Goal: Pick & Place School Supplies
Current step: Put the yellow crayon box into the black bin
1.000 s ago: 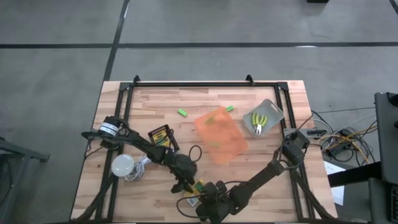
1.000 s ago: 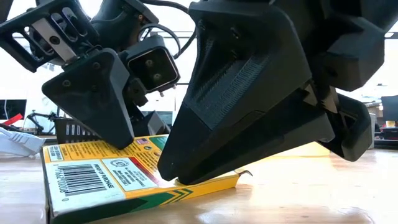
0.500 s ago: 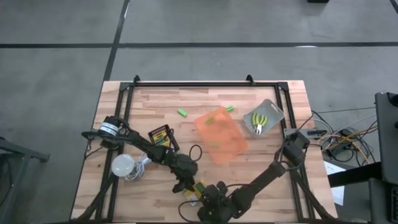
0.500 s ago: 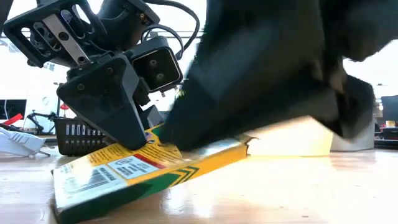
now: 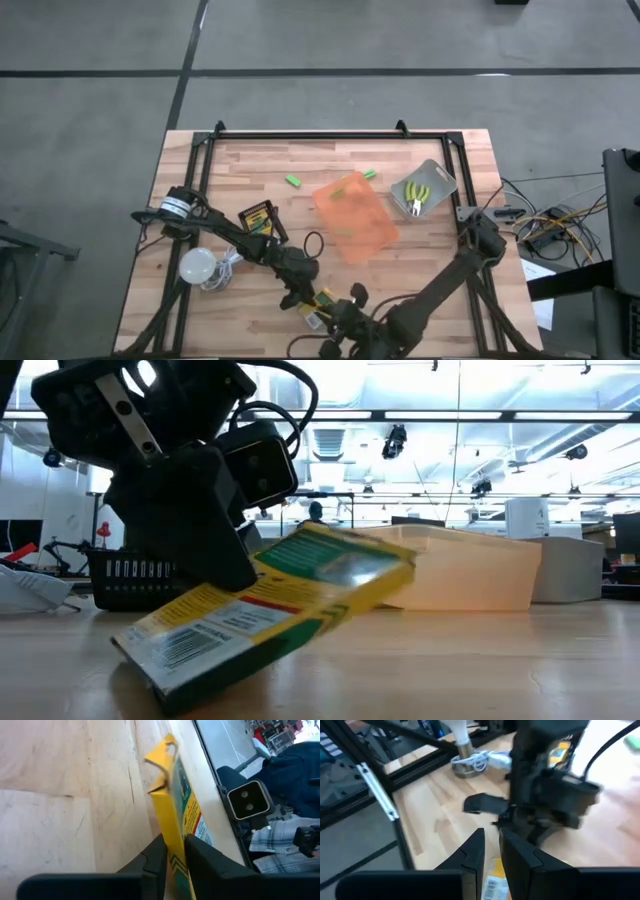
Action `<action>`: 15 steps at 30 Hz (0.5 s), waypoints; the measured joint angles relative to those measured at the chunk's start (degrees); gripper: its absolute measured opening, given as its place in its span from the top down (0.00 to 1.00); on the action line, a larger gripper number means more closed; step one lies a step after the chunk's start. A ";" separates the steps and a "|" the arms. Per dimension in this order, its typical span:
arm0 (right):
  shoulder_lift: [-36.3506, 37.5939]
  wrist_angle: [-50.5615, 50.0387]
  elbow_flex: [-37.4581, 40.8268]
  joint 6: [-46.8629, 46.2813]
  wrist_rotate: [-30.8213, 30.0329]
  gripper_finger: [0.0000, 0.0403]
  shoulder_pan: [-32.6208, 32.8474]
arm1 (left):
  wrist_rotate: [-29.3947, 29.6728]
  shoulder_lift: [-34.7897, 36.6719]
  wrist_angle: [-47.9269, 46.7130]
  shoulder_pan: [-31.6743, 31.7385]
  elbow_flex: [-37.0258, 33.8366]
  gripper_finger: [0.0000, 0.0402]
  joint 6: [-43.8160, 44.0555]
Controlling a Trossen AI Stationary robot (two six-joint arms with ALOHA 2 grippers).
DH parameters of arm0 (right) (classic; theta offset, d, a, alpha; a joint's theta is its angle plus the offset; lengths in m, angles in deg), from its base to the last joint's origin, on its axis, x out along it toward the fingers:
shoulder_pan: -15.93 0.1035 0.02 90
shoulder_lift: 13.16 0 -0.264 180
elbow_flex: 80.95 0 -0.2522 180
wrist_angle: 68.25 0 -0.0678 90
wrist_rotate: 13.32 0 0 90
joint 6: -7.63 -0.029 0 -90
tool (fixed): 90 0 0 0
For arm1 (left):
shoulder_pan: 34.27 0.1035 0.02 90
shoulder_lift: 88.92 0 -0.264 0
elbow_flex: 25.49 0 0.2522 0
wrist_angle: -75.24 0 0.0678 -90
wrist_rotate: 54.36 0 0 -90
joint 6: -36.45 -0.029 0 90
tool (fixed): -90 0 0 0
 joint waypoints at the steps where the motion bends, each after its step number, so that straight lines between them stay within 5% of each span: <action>1: 0.18 -2.13 -0.79 0.07 -0.49 0.86 0.20 | 0.02 0.60 -0.08 0.05 -0.05 0.85 0.31; 15: 0.34 -26.56 -18.50 8.12 -9.28 0.86 1.29 | 4.72 11.73 -0.82 0.75 -0.07 0.90 4.09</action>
